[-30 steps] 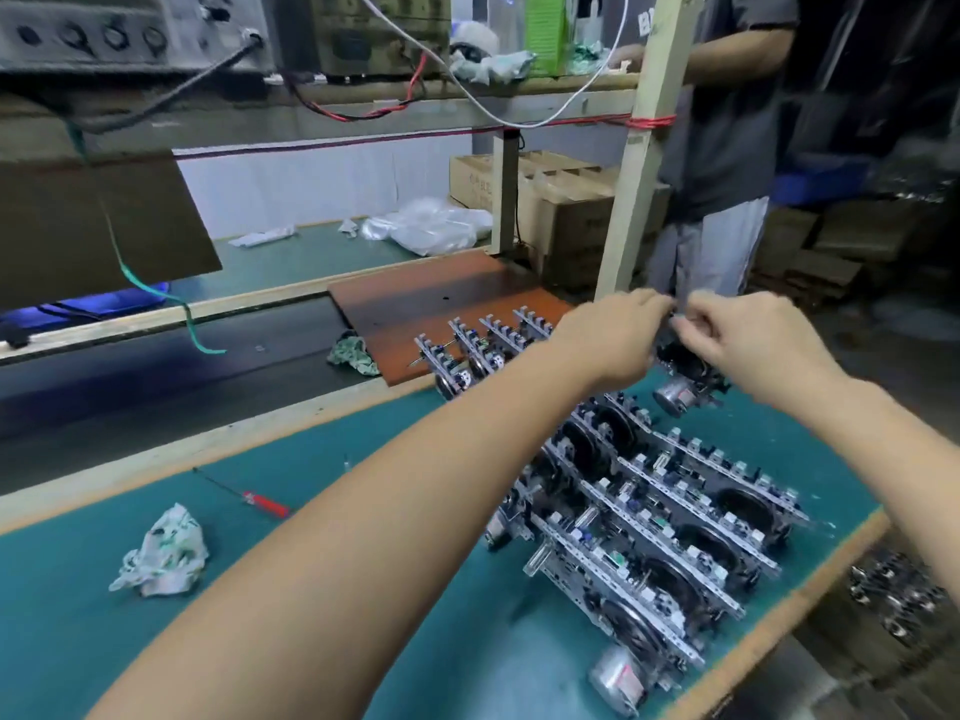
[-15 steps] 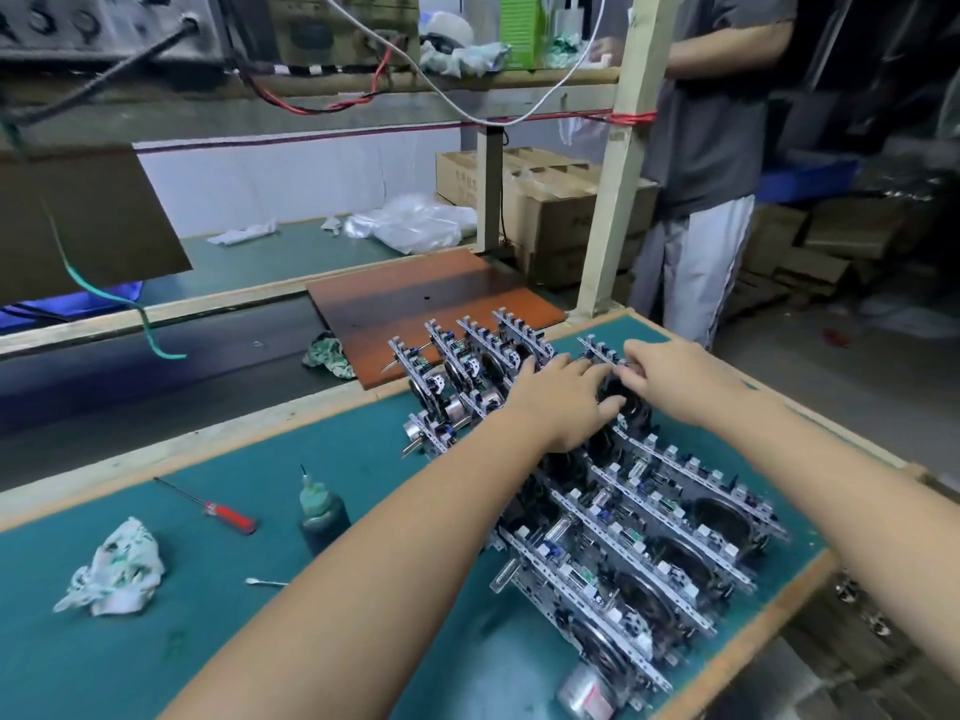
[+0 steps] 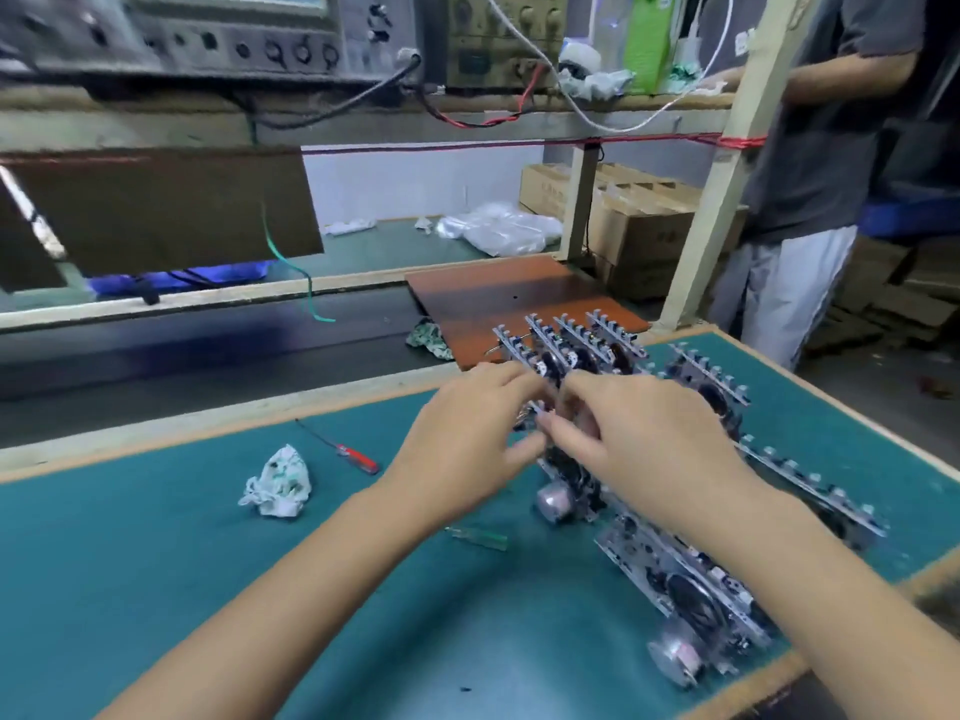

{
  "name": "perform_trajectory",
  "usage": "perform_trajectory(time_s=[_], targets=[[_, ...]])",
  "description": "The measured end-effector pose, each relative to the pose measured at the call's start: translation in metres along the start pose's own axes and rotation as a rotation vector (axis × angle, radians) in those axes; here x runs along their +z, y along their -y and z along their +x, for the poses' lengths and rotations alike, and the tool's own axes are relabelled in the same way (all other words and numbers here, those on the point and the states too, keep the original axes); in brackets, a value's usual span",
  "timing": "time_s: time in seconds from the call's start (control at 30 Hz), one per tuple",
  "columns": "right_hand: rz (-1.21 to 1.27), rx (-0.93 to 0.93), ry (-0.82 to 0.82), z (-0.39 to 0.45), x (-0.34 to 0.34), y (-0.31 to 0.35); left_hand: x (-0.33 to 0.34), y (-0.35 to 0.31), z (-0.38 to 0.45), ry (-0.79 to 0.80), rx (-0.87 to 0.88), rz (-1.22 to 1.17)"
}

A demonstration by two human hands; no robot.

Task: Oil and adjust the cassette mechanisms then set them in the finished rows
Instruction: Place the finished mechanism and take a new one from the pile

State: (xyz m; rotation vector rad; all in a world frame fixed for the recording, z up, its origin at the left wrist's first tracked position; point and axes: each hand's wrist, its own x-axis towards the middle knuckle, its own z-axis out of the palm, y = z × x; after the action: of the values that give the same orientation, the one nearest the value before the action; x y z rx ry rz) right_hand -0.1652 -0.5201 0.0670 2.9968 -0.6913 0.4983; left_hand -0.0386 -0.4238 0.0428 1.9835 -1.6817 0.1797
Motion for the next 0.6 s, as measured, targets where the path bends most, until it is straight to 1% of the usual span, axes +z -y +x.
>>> perform_trajectory(time_s=[0.07,0.13,0.2,0.27,0.4,0.5,0.6], targets=[[0.149,-0.062,0.044,-0.010,0.004,0.041,-0.023,0.020,-0.052,-0.047,-0.096,-0.031],[0.272,-0.172,0.108,-0.011,0.018,0.088,-0.046,0.043,-0.110,-0.097,-0.245,-0.040],[0.330,-0.248,0.158,-0.012,0.033,0.118,-0.056,0.061,-0.149,-0.095,-0.374,-0.045],[0.391,-0.358,0.219,-0.005,0.055,0.162,-0.076,0.081,-0.197,-0.088,-0.532,0.007],[0.535,-0.552,0.367,0.007,0.085,0.254,-0.125,0.107,-0.288,-0.104,-0.776,0.171],[0.630,-0.672,0.466,0.011,0.101,0.318,-0.161,0.108,-0.344,-0.170,-0.845,0.333],[0.717,-0.750,0.522,0.012,0.111,0.373,-0.189,0.108,-0.388,-0.207,-0.920,0.495]])
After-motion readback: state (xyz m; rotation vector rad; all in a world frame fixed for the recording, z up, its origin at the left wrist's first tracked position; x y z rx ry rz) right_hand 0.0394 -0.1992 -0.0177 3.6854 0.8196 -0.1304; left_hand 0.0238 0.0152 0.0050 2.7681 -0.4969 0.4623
